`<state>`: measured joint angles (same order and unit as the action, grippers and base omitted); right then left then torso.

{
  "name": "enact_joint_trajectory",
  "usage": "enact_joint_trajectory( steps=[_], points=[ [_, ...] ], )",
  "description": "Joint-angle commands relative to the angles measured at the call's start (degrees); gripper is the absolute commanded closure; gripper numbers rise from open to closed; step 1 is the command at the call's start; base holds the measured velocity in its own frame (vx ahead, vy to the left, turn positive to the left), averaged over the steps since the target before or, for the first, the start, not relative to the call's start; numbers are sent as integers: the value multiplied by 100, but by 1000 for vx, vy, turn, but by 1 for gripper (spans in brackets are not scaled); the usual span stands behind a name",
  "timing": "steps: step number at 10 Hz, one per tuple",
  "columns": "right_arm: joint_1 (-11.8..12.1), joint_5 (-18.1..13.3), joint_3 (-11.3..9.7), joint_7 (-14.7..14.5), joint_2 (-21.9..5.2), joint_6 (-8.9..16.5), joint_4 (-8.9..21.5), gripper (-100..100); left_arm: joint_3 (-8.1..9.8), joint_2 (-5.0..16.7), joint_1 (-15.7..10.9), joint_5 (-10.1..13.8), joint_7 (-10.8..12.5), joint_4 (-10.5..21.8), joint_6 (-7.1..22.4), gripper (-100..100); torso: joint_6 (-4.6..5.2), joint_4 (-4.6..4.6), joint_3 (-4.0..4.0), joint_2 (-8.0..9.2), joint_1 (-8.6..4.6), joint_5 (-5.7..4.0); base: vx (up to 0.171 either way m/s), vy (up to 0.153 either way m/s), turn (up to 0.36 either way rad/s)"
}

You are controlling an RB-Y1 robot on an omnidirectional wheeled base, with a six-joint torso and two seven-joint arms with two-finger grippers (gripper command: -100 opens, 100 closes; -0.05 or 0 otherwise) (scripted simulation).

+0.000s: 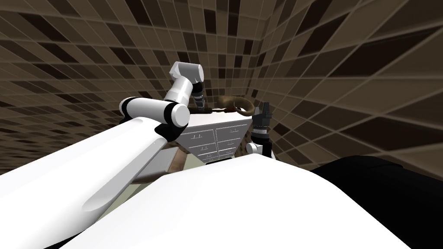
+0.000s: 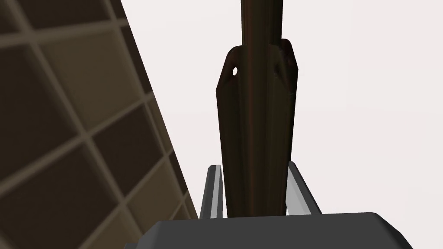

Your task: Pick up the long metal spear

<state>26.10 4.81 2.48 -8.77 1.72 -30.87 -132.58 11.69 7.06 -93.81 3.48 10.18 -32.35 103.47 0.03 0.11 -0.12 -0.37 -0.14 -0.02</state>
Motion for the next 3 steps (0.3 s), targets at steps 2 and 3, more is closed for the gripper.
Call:
enact_joint_trajectory(
  steps=[2,3],
  points=[
    [0,0,0,0,0,0,0,0,16,25,-145,10,10,155,13,100,-3,-1,1,4,2,2,8,3,-1],
    [0,0,0,0,0,0,0,0,17,28,-165,12,6,187,-6,0,-5,-2,1,4,3,3,0,0,0]
  ],
)
